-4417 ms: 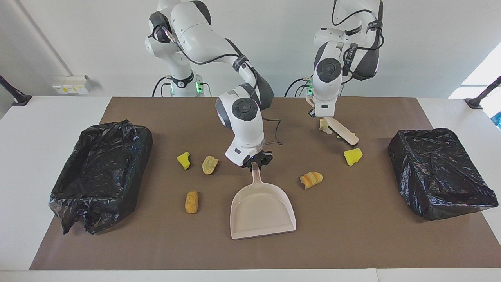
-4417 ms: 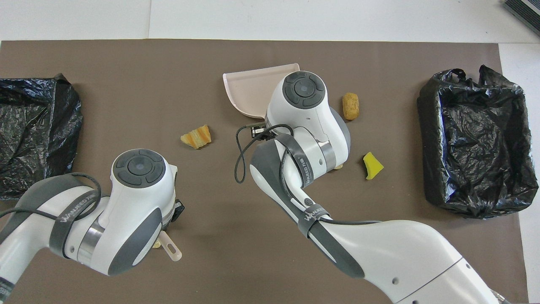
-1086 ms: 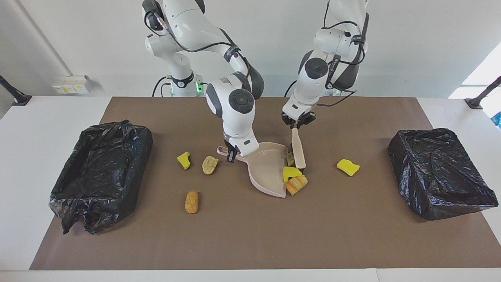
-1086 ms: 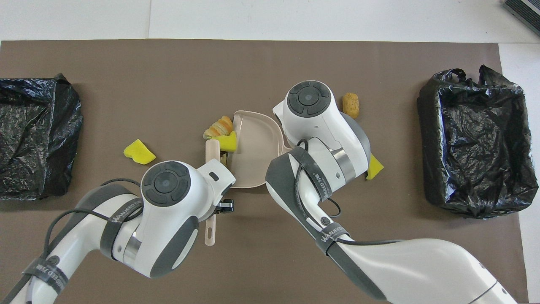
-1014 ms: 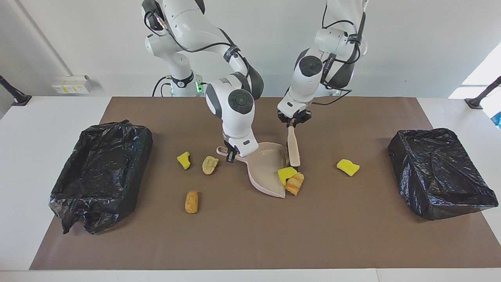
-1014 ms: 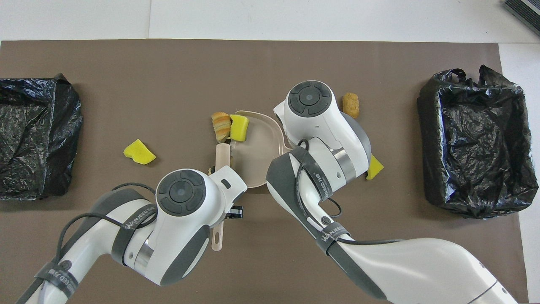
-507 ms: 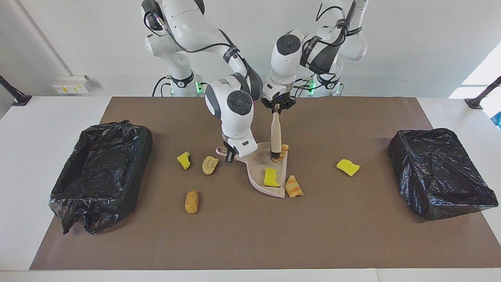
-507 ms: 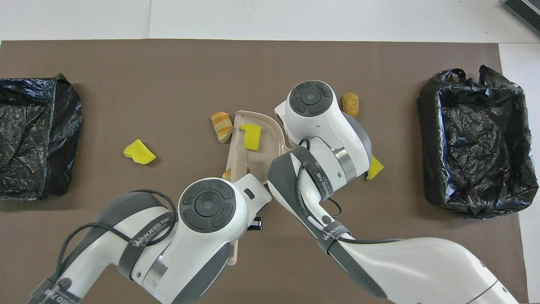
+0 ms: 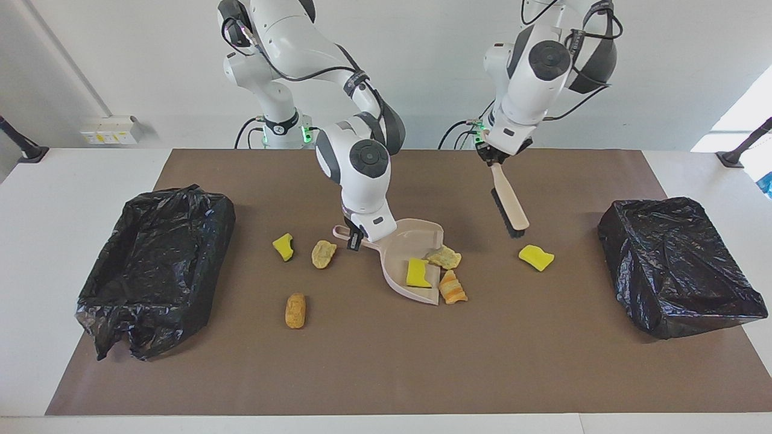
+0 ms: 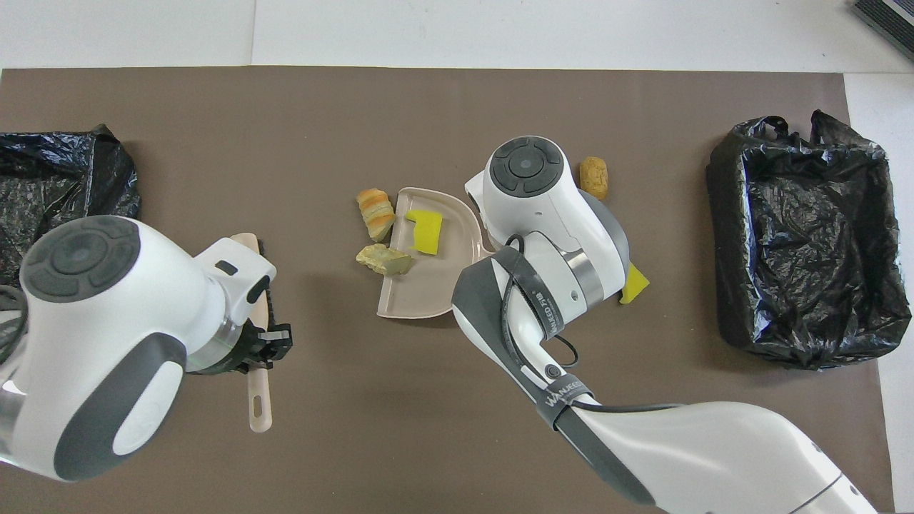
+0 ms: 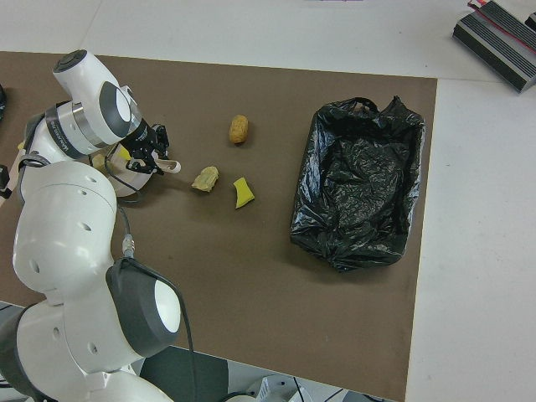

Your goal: Sweep and dump trash in bin

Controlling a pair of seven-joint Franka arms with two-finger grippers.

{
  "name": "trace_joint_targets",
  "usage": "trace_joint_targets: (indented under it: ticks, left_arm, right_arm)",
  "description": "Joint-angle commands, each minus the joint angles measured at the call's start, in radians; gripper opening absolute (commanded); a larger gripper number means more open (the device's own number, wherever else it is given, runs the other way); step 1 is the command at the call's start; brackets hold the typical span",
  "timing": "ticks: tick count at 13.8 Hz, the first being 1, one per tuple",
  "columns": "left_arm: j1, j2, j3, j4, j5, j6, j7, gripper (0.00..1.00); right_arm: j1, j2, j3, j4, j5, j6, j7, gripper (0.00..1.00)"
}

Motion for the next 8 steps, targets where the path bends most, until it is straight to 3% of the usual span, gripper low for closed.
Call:
trace_joint_targets:
  ticks: [1,4,8]
  left_arm:
    - [0.115,-0.001,-0.015,-0.065,0.072,0.073,0.005,0.00]
    - [0.155,0.042,-0.015,-0.126,0.134,0.130,-0.009,0.00]
    - [0.168,0.136,-0.021,-0.122,0.131,0.264,-0.031,0.00]
  right_arm:
    - [-0.011,-0.009,0.010,-0.011,0.014,-0.015,0.015,0.00]
    - [-0.011,-0.007,0.010,-0.011,0.014,-0.007,0.026,0.00]
    - [-0.011,-0.009,0.012,-0.012,0.014,-0.009,0.029,0.00]
